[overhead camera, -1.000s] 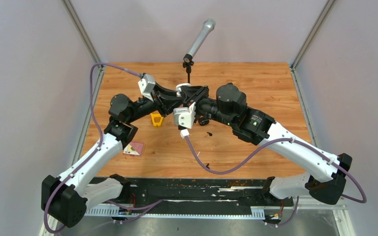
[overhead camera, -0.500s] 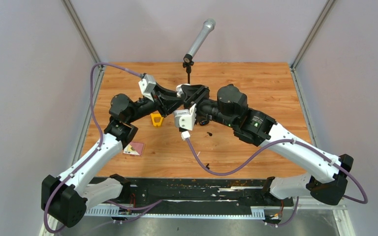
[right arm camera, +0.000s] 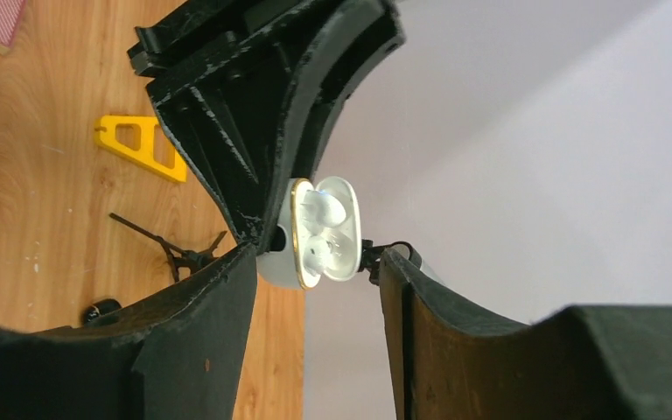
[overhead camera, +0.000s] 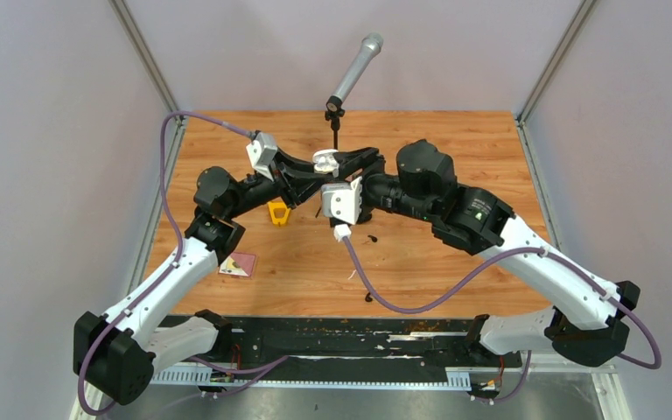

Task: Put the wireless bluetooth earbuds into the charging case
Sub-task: Insert the left earbud into the left side groove of the charging case, then adjust the left earbud in the left side groove of the charging case.

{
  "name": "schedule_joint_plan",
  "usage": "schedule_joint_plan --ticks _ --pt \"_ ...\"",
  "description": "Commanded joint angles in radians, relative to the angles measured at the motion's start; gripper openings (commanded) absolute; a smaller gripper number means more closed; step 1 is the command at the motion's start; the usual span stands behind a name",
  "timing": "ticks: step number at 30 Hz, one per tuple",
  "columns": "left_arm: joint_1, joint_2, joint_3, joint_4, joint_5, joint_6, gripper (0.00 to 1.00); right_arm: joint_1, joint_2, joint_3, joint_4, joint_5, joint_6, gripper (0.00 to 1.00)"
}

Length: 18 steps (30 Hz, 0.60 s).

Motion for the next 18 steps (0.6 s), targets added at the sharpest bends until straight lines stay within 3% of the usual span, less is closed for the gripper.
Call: schedule_joint_plan --ticks 1,5,12,18 --pt "0.002 -0.019 0.013 0.054 0.023 0.039 0.0 -0.048 0.008 0.16 -0.086 -0.071 0.228 0.54" --pt "0.002 -0.021 -0.004 0.054 0.056 0.069 0.0 -0.087 0.052 0.281 -0.161 -0.159 0.31 0.48" --pt "0.002 -0.049 -0.044 0.019 0.134 0.172 0.0 -0.157 0.234 0.585 -0.567 -0.385 0.386 0.31" --pt "0.002 -0.075 -0.1 0.029 0.161 0.195 0.0 -0.162 0.265 0.589 -0.648 -0.474 0.382 0.28"
